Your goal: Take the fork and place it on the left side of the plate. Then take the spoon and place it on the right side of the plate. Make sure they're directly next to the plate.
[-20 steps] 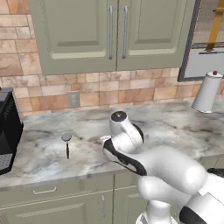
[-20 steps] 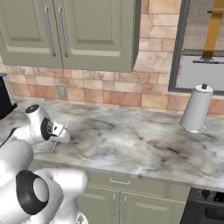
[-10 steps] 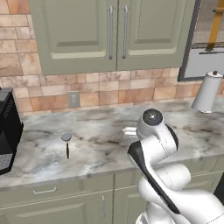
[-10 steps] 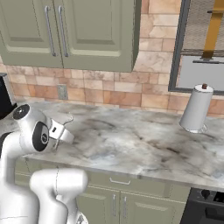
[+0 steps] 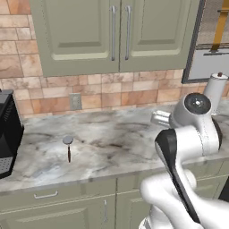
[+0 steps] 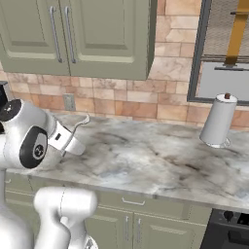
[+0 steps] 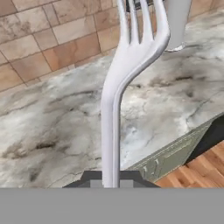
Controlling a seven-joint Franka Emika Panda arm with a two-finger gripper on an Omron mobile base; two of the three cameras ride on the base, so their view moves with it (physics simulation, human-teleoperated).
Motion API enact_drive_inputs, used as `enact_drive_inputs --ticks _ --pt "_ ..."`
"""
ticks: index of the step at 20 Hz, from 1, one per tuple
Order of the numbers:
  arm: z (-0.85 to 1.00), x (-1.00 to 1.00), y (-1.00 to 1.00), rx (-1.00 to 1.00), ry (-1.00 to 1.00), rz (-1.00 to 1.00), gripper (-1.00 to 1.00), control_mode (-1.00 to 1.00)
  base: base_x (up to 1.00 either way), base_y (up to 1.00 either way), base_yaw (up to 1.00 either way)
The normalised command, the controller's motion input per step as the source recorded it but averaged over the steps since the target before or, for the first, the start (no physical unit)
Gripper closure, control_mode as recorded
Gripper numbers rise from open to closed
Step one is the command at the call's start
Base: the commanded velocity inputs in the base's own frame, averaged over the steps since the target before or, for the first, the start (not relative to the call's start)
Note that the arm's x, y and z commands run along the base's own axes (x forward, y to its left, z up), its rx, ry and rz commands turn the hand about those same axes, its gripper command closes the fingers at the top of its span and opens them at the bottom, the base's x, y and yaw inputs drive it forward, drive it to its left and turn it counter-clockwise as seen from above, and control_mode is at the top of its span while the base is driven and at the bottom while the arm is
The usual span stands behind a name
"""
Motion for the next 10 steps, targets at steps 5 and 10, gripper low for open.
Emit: enact_drive_inputs --ticks 5,10 --pt "0.15 -0.69 -0.22 0.00 -0.21 -0.16 1.00 -1.00 0.00 0.00 0.00" --pt "0.02 -0.28 -0.02 0.00 -0.10 -0.06 1.00 1.00 -0.58 0.00 -0.07"
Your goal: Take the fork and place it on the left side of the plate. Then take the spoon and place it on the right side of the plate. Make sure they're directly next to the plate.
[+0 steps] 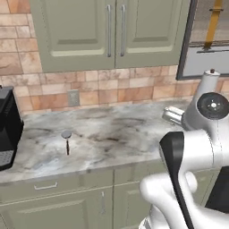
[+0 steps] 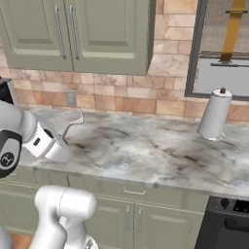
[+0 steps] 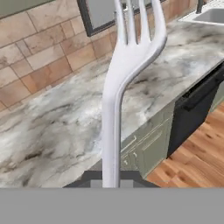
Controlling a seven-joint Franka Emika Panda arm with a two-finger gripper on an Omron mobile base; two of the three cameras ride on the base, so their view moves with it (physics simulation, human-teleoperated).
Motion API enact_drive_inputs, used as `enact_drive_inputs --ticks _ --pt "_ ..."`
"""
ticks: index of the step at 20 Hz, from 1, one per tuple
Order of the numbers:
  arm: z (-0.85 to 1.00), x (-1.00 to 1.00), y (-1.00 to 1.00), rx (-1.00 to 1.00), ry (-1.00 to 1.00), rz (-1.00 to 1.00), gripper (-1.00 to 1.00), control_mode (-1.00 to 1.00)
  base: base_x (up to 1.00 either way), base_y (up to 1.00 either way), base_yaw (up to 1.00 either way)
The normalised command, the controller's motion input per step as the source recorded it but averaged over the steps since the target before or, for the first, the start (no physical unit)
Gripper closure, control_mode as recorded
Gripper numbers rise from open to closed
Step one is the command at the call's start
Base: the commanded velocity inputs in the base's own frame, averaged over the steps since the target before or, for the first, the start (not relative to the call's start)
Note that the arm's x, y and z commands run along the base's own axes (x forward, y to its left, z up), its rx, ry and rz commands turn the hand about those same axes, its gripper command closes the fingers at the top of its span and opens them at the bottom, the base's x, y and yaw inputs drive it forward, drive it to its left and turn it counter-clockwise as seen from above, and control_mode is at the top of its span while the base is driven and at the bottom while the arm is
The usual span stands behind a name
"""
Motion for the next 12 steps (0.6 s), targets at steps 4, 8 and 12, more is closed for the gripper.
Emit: enact_drive_inputs --ticks 4,8,12 --pt "0.00 0.00 0.00 0.00 0.00 0.00 1.00 1.00 -1.00 0.01 -0.26" --pt "0.00 0.00 0.00 0.00 0.00 0.00 1.00 1.00 -0.85 0.16 -0.52" --pt "0.00 0.00 0.00 0.00 0.00 0.00 1.00 1.00 -0.64 0.16 -0.61"
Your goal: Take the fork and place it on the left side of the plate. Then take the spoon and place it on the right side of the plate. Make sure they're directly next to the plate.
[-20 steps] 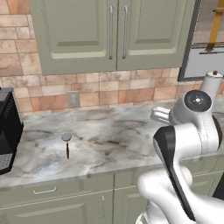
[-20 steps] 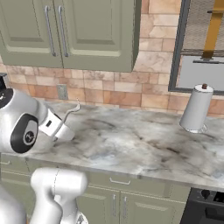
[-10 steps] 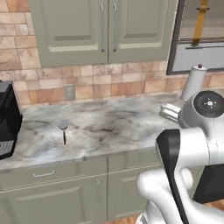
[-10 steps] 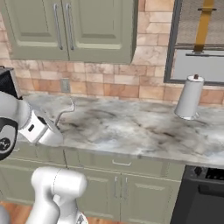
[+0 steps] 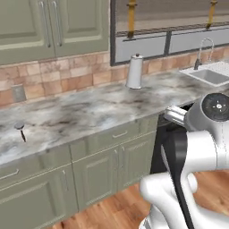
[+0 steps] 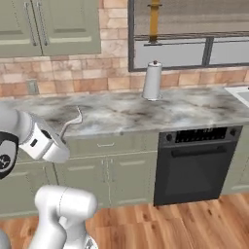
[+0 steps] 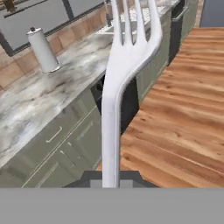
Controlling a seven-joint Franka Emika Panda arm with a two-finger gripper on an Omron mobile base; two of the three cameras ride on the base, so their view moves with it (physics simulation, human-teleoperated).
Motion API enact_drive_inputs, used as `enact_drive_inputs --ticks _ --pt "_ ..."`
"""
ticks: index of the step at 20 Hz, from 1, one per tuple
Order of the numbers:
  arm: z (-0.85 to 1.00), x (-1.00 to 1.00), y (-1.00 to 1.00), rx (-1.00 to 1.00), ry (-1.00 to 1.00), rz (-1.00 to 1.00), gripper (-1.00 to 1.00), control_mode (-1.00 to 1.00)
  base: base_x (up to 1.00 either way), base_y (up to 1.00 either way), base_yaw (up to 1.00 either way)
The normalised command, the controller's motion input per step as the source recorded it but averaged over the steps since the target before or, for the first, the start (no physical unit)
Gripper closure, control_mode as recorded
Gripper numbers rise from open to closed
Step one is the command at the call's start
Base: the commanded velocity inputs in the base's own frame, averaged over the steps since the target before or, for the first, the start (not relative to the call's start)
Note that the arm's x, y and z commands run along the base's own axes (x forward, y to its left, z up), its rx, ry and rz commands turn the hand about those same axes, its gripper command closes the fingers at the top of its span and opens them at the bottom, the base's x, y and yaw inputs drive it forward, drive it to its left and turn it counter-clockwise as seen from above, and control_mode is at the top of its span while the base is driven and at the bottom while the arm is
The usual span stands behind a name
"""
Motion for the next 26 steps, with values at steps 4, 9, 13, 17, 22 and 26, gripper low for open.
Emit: enact_drive_inputs --ticks 4,9,13,17,22,26 --pt "0.00 0.00 0.00 0.00 0.00 0.00 1.00 1.00 -0.58 0.14 -0.63" --pt "0.00 0.00 0.00 0.00 0.00 0.00 1.00 1.00 -0.64 0.01 -0.57" --pt "0.00 0.00 0.00 0.00 0.00 0.00 1.00 1.00 -0.96 -0.12 -0.39" --pt "0.00 0.00 0.00 0.00 0.00 0.00 1.00 1.00 -0.86 -0.50 -0.28" --pt "0.00 0.00 0.00 0.00 0.00 0.00 1.00 1.00 -0.58 -0.76 -0.24" --pt "0.00 0.00 0.00 0.00 0.00 0.00 1.00 1.00 -0.37 -0.71 -0.29"
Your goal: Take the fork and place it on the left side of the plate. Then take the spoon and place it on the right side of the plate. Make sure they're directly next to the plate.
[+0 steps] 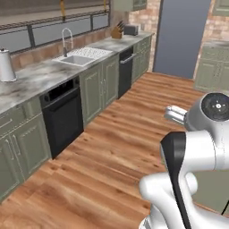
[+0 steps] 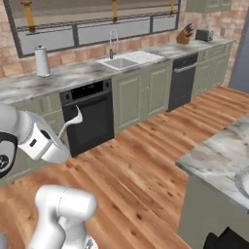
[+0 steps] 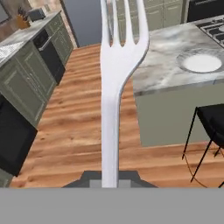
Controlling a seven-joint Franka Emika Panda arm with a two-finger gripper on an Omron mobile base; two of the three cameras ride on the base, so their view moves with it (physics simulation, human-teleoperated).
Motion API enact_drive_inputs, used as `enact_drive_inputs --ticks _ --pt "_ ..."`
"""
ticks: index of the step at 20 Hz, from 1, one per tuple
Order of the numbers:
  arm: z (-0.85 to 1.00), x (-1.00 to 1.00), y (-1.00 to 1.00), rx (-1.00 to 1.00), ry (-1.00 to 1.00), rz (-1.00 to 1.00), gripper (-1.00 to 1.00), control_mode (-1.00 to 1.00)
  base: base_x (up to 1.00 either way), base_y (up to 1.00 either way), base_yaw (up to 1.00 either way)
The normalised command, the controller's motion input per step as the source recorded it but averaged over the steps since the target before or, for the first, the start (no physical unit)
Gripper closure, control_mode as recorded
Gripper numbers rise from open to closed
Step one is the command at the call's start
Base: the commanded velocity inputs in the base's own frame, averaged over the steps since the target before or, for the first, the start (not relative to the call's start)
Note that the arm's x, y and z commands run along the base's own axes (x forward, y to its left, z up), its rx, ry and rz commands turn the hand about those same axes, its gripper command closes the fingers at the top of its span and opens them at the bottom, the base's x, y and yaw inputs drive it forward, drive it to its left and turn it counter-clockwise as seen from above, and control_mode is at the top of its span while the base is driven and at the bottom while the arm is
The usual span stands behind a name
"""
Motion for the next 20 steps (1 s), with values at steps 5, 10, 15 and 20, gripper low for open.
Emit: enact_drive_inputs --ticks 5,10,15,20 --pt "0.00 0.00 0.00 0.00 0.00 0.00 1.00 1.00 -0.05 -0.76 -0.33" --pt "0.00 0.00 0.00 0.00 0.00 0.00 1.00 1.00 0.02 -0.66 -0.41" --pt "0.00 0.00 0.00 0.00 0.00 0.00 1.00 1.00 0.26 -0.70 -0.40" --pt "0.00 0.00 0.00 0.00 0.00 0.00 1.00 1.00 0.64 -0.43 -0.31"
